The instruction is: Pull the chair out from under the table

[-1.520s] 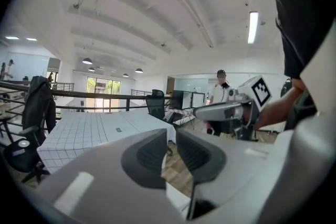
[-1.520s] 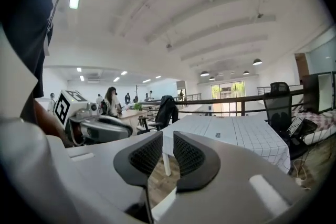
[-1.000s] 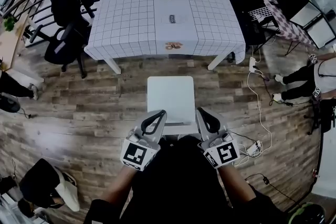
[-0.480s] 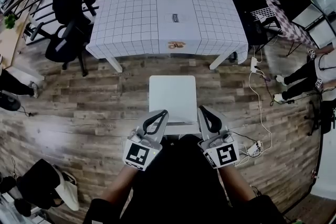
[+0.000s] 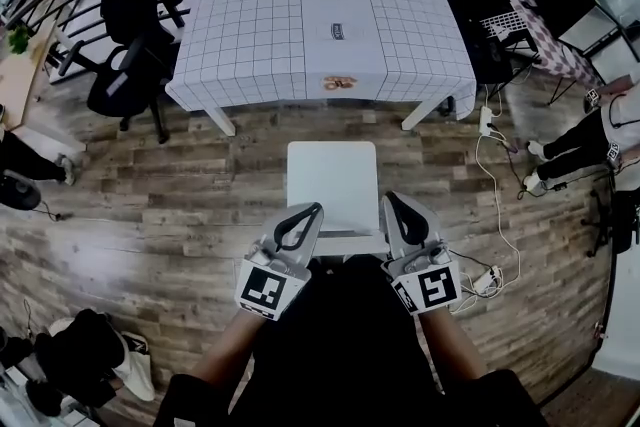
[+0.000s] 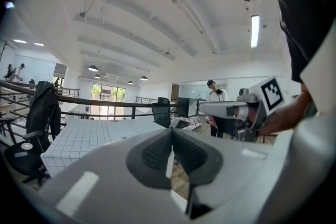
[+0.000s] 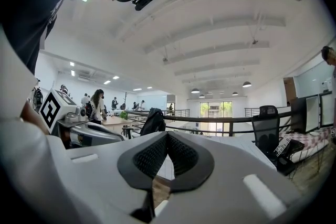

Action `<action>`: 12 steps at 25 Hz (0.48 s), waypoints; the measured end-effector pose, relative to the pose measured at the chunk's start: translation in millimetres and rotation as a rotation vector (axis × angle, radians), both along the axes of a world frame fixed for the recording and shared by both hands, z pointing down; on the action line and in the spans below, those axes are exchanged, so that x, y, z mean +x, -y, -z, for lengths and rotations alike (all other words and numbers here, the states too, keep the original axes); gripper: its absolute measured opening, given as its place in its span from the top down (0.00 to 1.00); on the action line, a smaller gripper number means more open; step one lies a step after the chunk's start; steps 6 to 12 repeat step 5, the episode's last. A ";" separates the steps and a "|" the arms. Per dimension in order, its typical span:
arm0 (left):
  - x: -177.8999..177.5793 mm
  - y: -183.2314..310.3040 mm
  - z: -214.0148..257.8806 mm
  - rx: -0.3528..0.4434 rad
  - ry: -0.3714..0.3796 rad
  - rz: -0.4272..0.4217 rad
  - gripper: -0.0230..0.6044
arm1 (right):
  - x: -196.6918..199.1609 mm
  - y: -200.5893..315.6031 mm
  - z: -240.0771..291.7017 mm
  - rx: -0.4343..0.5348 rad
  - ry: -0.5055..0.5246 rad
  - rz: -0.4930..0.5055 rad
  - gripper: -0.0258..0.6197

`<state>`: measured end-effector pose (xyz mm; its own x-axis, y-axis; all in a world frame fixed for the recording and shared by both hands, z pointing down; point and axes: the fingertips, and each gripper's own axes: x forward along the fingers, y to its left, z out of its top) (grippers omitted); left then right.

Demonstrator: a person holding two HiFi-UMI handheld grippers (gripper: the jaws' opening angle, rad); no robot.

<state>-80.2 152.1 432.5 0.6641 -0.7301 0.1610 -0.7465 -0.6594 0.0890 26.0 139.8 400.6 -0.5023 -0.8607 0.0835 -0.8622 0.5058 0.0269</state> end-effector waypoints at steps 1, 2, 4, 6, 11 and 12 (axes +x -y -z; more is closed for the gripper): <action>-0.6 0.2 0.1 0.004 0.001 0.000 0.95 | 0.0 -0.1 0.1 0.002 -0.002 -0.002 0.96; -1.1 -0.2 0.3 0.009 0.003 -0.003 0.95 | -0.2 -0.4 -0.1 0.003 -0.003 -0.004 0.96; -1.3 -1.8 1.3 0.018 0.001 -0.012 0.95 | -0.2 -1.5 -0.8 0.001 -0.005 -0.005 0.96; -1.2 -2.8 2.2 0.020 -0.005 -0.016 0.95 | -0.2 -2.1 -1.3 -0.001 -0.006 -0.005 0.96; -1.2 -2.8 2.2 0.020 -0.005 -0.016 0.95 | -0.2 -2.1 -1.3 -0.001 -0.006 -0.005 0.96; -1.2 -2.8 2.2 0.020 -0.005 -0.016 0.95 | -0.2 -2.1 -1.3 -0.001 -0.006 -0.005 0.96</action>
